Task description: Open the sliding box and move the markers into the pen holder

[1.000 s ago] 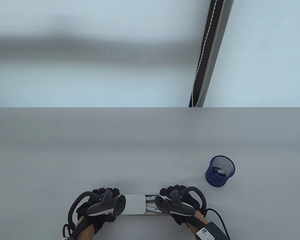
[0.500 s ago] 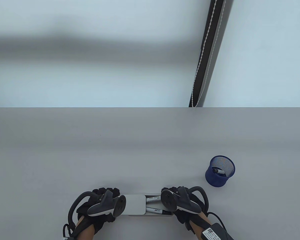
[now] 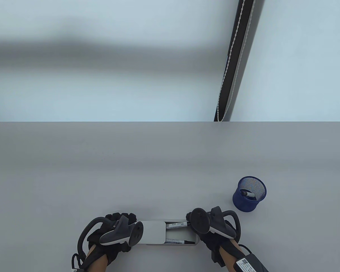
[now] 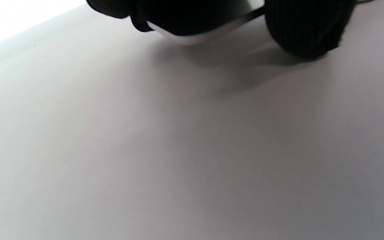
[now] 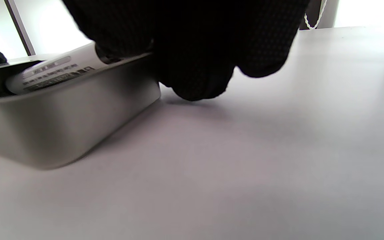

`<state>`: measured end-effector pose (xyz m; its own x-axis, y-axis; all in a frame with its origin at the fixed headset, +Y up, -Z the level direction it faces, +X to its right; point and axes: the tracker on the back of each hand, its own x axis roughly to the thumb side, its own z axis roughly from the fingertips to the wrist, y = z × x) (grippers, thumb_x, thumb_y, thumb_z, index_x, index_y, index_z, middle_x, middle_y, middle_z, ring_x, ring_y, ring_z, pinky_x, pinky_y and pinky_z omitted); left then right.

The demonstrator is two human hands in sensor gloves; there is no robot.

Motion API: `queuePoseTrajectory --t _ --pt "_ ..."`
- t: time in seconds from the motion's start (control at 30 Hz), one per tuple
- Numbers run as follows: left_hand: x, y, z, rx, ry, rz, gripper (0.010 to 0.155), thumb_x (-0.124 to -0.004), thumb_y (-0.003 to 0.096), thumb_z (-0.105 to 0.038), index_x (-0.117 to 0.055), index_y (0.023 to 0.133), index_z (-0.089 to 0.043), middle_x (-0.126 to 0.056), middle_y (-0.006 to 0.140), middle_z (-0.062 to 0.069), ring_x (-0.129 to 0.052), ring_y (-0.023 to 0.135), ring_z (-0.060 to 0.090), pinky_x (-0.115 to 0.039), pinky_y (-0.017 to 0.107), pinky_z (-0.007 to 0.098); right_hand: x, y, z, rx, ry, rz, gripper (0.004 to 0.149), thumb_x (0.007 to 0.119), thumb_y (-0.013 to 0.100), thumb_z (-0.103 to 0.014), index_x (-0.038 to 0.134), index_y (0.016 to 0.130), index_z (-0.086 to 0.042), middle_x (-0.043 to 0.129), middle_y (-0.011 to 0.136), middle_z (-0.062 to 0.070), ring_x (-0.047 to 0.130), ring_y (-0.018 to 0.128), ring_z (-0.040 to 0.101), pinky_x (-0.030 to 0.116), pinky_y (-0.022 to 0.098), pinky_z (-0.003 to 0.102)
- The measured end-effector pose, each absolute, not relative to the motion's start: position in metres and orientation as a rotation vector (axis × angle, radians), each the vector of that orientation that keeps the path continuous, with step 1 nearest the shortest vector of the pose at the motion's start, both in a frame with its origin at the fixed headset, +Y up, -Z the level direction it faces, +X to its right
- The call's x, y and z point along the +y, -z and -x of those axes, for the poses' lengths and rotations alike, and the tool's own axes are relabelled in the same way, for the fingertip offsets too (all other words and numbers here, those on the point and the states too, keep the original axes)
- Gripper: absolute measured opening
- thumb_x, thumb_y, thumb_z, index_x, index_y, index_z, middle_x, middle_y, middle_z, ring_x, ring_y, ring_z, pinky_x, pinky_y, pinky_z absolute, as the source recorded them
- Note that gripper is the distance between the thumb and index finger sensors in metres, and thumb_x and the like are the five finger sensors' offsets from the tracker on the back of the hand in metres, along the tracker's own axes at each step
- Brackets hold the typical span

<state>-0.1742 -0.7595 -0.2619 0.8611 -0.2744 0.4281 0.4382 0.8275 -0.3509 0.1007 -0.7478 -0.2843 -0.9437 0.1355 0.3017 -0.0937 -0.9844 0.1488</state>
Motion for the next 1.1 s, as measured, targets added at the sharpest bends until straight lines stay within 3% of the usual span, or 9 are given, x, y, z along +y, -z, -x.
queuePoseTrajectory --t 0.63,1.1 --pt "-0.759 0.262 0.174 -0.372 0.386 0.46 0.083 -0.067 0.0413 -0.064 -0.03 0.108 -0.03 -0.047 0.117 -0.001 -0.061 0.107 0.023 -0.061 0.083 0.04 -0.716 0.285 -0.121 0.121 -2.82 -0.399 0.044 0.081 0.039 -0.029 0.081 0.082 -0.028 0.092 0.078 0.003 0.1 0.059 0.018 0.085 0.049 0.036" --pt "-0.759 0.262 0.174 -0.371 0.385 0.46 0.084 -0.067 0.0412 -0.064 -0.03 0.108 -0.03 -0.047 0.117 -0.001 -0.061 0.107 0.023 -0.061 0.083 0.04 -0.68 0.276 -0.132 -0.078 -2.693 -0.381 0.042 0.081 0.04 -0.03 0.082 0.082 -0.027 0.091 0.078 0.003 0.098 0.059 0.02 0.084 0.05 0.036"
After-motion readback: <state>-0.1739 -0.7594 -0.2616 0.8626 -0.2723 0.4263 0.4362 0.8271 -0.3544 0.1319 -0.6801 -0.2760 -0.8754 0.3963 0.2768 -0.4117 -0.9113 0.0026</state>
